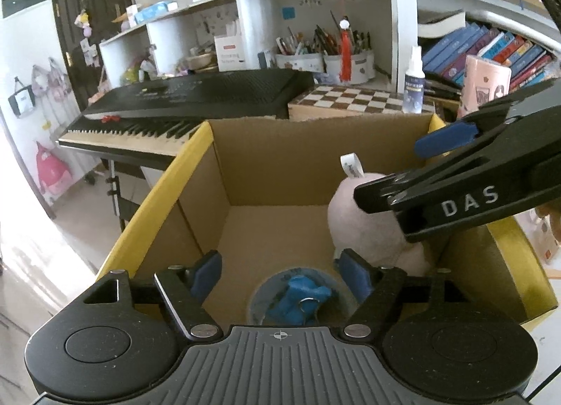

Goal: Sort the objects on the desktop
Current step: 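Lower both tools into the yellow box and open them to release the plush and clip, then withdraw both open tools from the yellow box back over the desk mat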

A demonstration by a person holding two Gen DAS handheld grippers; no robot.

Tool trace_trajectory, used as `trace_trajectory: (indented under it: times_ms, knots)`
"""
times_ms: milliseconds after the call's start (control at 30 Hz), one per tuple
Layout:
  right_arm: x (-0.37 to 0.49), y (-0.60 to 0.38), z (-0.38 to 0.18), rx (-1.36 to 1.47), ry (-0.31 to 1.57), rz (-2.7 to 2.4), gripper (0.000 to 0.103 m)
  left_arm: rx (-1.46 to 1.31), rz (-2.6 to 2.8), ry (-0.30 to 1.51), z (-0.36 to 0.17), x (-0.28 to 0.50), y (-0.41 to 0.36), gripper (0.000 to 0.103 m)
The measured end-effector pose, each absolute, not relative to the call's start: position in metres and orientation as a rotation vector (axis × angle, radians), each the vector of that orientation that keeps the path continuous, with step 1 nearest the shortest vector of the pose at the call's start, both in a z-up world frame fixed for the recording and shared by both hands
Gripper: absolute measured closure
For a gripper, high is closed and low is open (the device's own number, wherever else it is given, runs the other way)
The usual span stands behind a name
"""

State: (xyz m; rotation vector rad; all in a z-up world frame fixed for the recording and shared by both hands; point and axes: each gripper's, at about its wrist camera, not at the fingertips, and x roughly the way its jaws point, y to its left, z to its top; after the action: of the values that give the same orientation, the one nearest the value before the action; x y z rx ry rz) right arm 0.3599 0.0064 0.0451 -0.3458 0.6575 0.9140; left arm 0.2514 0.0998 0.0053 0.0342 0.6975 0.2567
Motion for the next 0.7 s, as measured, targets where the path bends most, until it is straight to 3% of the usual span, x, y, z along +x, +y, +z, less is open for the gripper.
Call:
trace_trajectory:
  times_ms: [700]
  knots:
    - [0.278,-0.087,0.086,-0.093,0.504,0.619,0.026,-0.063,0.298,0.512,0.044,0.187,0.11,0.019]
